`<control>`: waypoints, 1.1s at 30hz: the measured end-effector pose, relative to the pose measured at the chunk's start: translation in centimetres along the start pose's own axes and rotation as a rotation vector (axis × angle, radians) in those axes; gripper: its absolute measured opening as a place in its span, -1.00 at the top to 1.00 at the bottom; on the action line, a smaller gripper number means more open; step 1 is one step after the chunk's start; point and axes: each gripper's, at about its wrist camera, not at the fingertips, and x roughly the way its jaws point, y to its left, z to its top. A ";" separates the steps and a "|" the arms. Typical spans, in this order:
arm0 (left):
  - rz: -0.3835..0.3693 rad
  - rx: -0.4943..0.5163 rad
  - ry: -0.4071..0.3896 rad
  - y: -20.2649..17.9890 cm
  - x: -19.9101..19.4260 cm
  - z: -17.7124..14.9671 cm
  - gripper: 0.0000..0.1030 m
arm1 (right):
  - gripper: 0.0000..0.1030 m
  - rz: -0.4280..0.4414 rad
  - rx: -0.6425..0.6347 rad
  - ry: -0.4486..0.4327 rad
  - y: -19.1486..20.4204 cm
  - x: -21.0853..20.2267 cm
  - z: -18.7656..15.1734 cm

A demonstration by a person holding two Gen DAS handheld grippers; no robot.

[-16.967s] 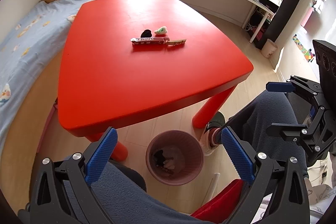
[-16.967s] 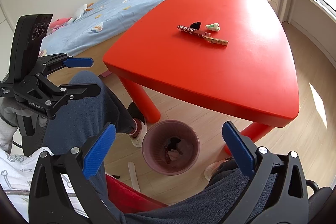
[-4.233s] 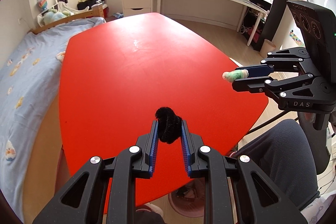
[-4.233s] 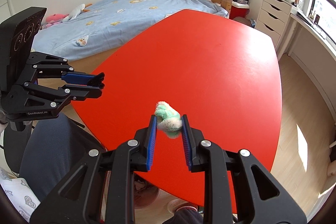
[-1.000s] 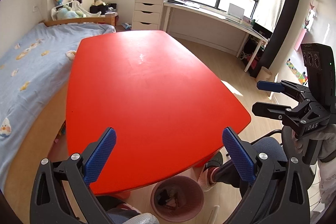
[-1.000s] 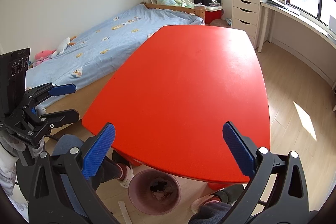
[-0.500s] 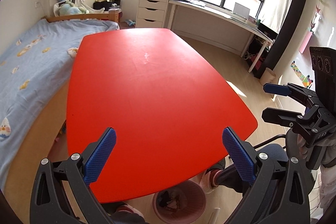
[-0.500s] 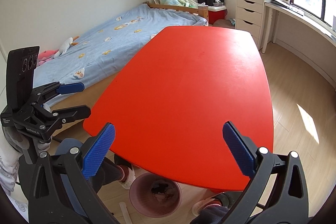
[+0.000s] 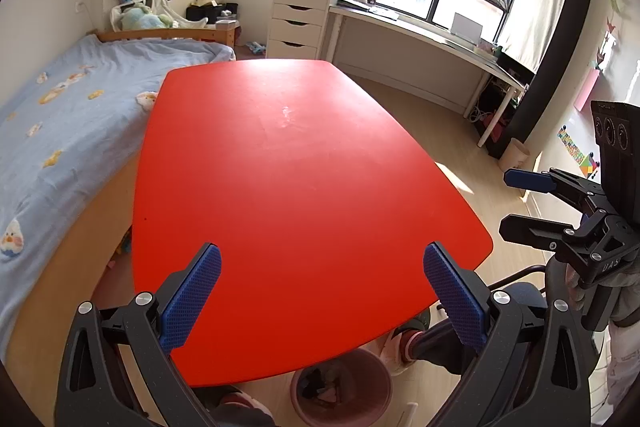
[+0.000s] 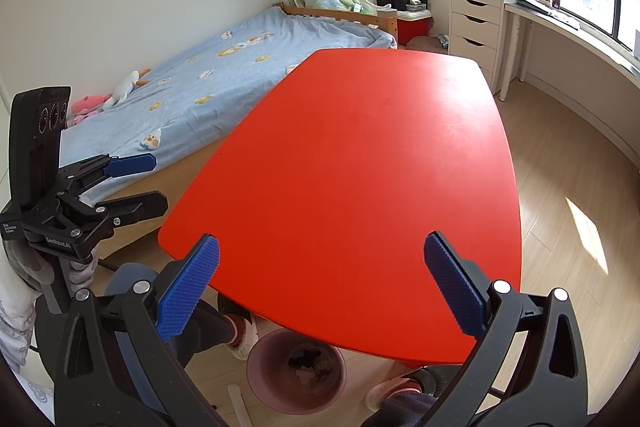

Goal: Collect trash

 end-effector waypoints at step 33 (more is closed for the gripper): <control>-0.004 0.001 0.004 -0.4 0.0 0.1 -0.88 | -0.95 0.002 0.000 0.006 0.1 0.3 0.0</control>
